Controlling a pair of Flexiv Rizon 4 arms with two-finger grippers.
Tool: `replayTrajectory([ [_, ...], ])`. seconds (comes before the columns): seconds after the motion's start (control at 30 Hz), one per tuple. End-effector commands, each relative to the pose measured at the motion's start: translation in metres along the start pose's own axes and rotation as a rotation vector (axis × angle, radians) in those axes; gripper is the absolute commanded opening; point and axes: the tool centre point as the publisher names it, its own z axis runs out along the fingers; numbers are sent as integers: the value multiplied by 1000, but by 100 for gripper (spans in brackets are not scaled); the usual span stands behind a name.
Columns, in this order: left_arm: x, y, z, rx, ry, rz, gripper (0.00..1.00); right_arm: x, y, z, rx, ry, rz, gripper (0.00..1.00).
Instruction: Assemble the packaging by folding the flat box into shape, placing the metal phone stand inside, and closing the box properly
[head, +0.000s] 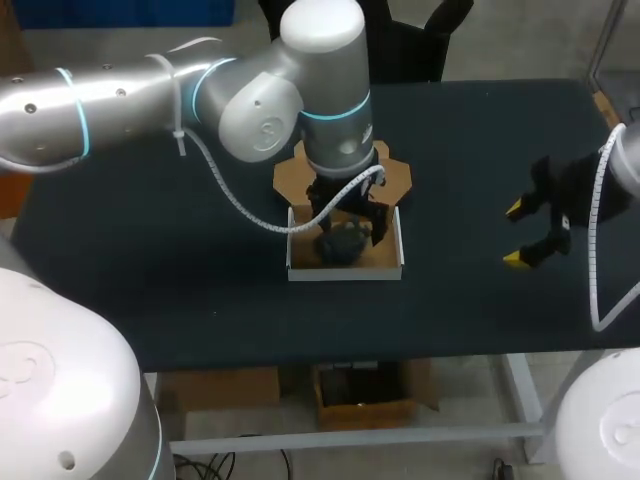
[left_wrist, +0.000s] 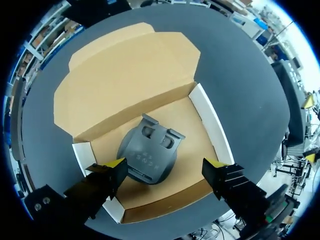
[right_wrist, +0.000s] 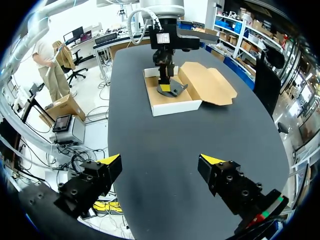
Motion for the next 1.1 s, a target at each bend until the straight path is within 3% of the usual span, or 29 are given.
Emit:
replayTrajectory([
  [0.03, 0, 1, -1, 2, -3, 0, 100, 0, -1, -1, -4, 2, -1, 100],
  [0.17, 0, 1, -1, 2, -3, 0, 100, 0, -1, -1, -4, 2, -1, 100],
  [0.27, -7, -3, 0, -2, 2, -83, 100, 0, -1, -1, -4, 2, -1, 100],
  [0.57, -13, -2, 4, -10, -12, -157, 100, 0, -1, -1, -4, 2, -1, 100],
  [1.1, 9, 16, 16, -51, -84, -227, 100, 0, -1, -1, -4, 2, -1, 100],
])
